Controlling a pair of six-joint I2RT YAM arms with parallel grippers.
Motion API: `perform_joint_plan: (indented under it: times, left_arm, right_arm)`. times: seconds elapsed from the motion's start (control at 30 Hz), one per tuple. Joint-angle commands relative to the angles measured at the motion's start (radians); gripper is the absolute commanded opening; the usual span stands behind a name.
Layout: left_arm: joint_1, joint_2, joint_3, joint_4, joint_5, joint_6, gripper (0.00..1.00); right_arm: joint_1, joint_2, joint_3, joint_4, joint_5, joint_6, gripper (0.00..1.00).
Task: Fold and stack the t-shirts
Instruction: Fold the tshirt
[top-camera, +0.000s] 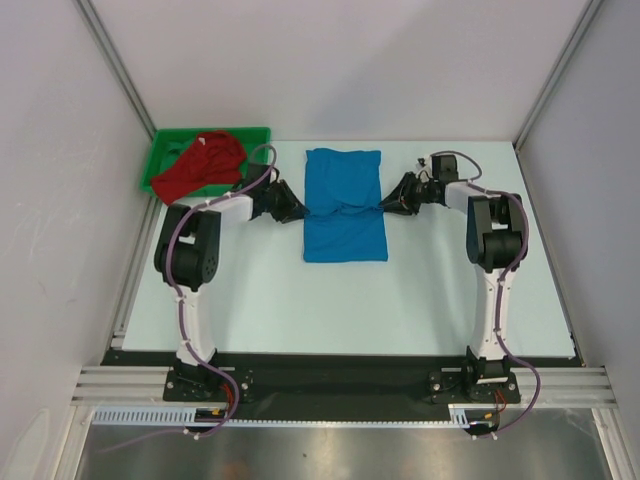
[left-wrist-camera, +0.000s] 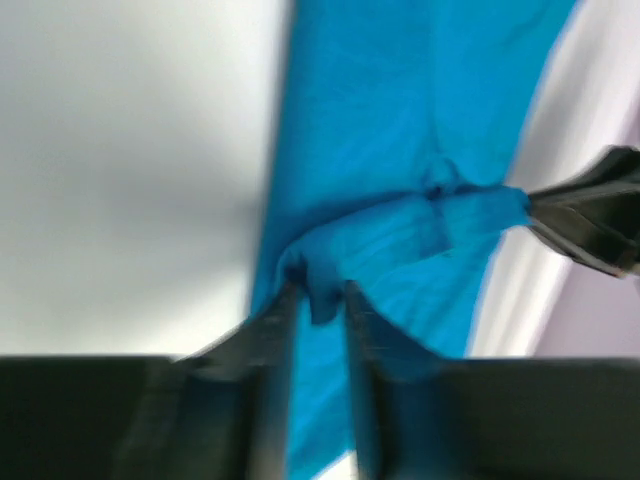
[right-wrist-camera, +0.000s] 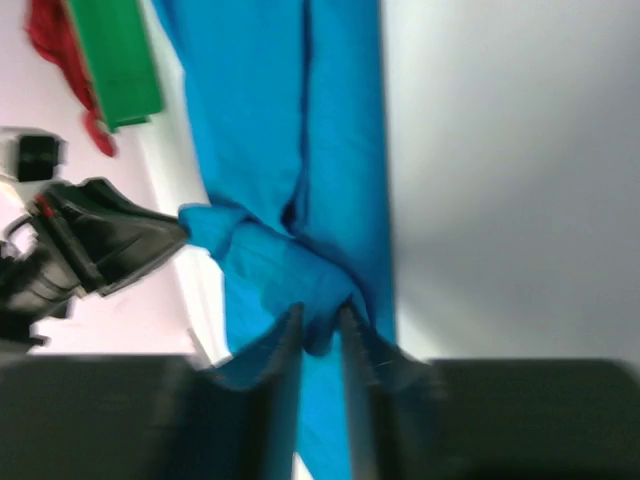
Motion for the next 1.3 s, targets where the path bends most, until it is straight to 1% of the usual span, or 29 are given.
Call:
perform_joint_plan:
  times: [0.0,0.03,0.07,0.1,0.17,0.23,0.27,0.3,0.33,0.37,0.4,0.5,0.53,0.57,0.7,0.9,1.03,1.07,1.1,1.13,1.17,1.2,1.27]
  left_arm:
    - [0.002,-0.094,0.033,-0.068,-0.168,0.086,0.35]
    - [-0.012,-0.163,0.009,-0.080,-0.226,0.119,0.49]
    - [-0.016,-0.202,-0.005,-0.083,-0.283,0.130,0.53]
    - [-0.023,-0.232,-0.036,-0.083,-0.298,0.135,0.57]
    - [-0.052,-0.300,-0.062,-0.083,-0.331,0.147,0.59]
    - [-0.084,-0.329,-0.106,-0.069,-0.323,0.134,0.58]
    - [-0.096,-0.335,-0.126,-0.018,-0.279,0.123,0.56]
    - [-0.110,-0.329,-0.155,0.010,-0.263,0.114,0.51]
    - [-0.137,-0.317,-0.154,0.017,-0.260,0.101,0.49]
    - [-0.154,-0.299,-0.148,0.017,-0.257,0.101,0.48]
    - [-0.167,-0.255,-0.125,0.014,-0.251,0.103,0.46]
    - [-0.203,-0.190,-0.087,0.007,-0.262,0.103,0.44]
    - [-0.219,-0.178,-0.080,0.000,-0.274,0.107,0.44]
    - [-0.225,-0.168,-0.073,-0.006,-0.283,0.114,0.44]
    - [-0.228,-0.124,-0.056,0.003,-0.306,0.121,0.44]
    - [-0.225,-0.041,0.033,-0.025,-0.337,0.152,0.43]
    - [-0.205,0.016,0.111,-0.048,-0.323,0.157,0.44]
    - [-0.201,0.049,0.134,-0.058,-0.325,0.160,0.44]
    - [-0.196,0.066,0.189,-0.068,-0.326,0.170,0.44]
    - [-0.182,0.083,0.222,-0.097,-0.328,0.176,0.44]
    - [-0.173,0.103,0.252,-0.106,-0.326,0.183,0.44]
    - [-0.164,0.129,0.322,-0.120,-0.328,0.207,0.44]
    - [-0.130,0.149,0.412,-0.207,-0.343,0.225,0.44]
  right_arm:
    - [-0.018,0.003,0.138,-0.217,0.167,-0.197,0.35]
    - [-0.015,-0.029,0.186,-0.292,0.267,-0.255,0.47]
    - [-0.010,-0.052,0.184,-0.355,0.352,-0.293,0.52]
    - [-0.007,-0.078,0.174,-0.365,0.413,-0.314,0.56]
    - [0.005,-0.173,0.090,-0.343,0.444,-0.301,0.57]
    - [0.043,-0.276,0.012,-0.310,0.489,-0.284,0.56]
    - [0.100,-0.302,-0.034,-0.300,0.519,-0.273,0.55]
    - [0.129,-0.319,-0.056,-0.291,0.564,-0.267,0.51]
    - [0.160,-0.329,-0.064,-0.288,0.591,-0.252,0.45]
    - [0.228,-0.326,-0.056,-0.302,0.631,-0.247,0.45]
    - [0.259,-0.318,-0.049,-0.311,0.718,-0.247,0.45]
    - [0.362,-0.261,0.002,-0.332,0.820,-0.242,0.46]
    - [0.379,-0.244,0.020,-0.343,0.828,-0.241,0.47]
    - [0.395,-0.208,0.034,-0.354,0.877,-0.241,0.48]
    - [0.450,-0.142,0.092,-0.342,0.946,-0.253,0.49]
    - [0.452,-0.092,0.138,-0.323,1.006,-0.290,0.49]
    - [0.421,-0.051,0.192,-0.319,0.983,-0.313,0.49]
    - [0.403,-0.039,0.232,-0.316,0.971,-0.317,0.49]
    - [0.393,-0.025,0.253,-0.317,0.972,-0.323,0.49]
    - [0.384,0.015,0.278,-0.316,0.965,-0.346,0.49]
    - [0.364,0.035,0.366,-0.334,0.946,-0.356,0.50]
    - [0.357,0.058,0.413,-0.358,0.948,-0.365,0.50]
    - [0.338,0.079,0.505,-0.420,0.952,-0.394,0.51]
